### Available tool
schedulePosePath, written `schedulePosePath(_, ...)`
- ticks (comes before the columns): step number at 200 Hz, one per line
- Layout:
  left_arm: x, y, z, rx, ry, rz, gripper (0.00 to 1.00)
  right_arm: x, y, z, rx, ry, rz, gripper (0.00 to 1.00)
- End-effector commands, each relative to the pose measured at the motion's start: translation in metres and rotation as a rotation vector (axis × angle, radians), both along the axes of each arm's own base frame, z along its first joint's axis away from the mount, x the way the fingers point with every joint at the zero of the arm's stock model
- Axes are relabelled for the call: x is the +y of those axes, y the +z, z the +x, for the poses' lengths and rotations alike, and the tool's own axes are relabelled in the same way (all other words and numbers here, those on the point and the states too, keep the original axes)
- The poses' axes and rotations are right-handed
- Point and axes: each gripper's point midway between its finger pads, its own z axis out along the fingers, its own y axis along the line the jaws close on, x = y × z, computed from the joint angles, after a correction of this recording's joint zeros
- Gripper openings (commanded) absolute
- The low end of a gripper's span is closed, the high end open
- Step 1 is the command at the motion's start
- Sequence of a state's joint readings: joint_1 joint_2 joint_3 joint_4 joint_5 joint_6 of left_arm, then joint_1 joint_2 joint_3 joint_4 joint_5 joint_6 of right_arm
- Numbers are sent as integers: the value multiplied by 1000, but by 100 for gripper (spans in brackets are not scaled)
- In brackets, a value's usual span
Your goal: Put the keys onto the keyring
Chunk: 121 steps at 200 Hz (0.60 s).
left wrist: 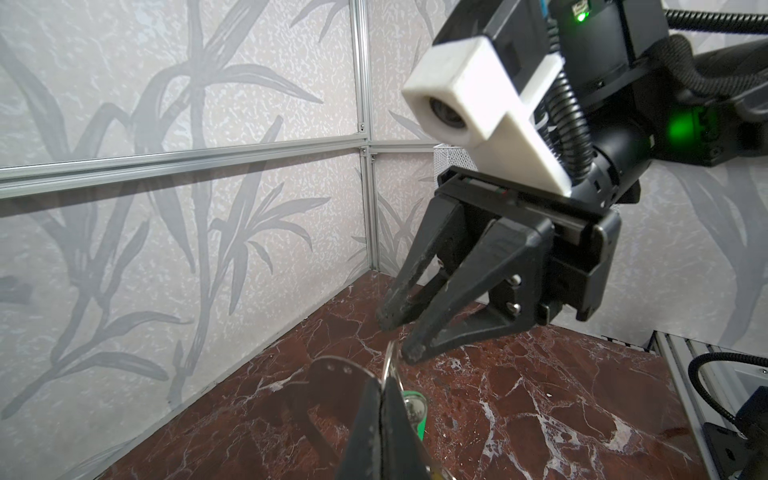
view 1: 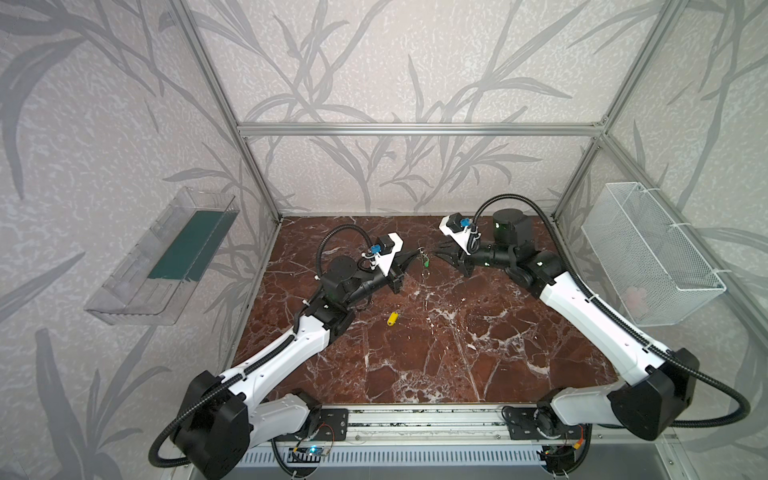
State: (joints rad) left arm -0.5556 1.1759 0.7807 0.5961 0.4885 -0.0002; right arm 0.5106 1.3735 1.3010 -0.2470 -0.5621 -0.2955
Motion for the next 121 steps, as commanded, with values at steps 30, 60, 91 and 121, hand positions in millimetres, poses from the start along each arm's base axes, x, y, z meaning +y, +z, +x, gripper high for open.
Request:
schedulePosePath(30,0,15,0,-33,-6,-47,0,6,32,-11,-26,40,138,25)
schedulePosePath(60,-1,15,0,-33,-8,-46,0,6,33,-14,-25,46,143,25)
schedulePosePath(91,-3,14,-2,-29,-26,-45,0,7,34,-19,-22,64,145,25)
schedulePosePath(121,-6,15,-6,-30,-51,-44,0,14,28,-23,-7,92,133,25)
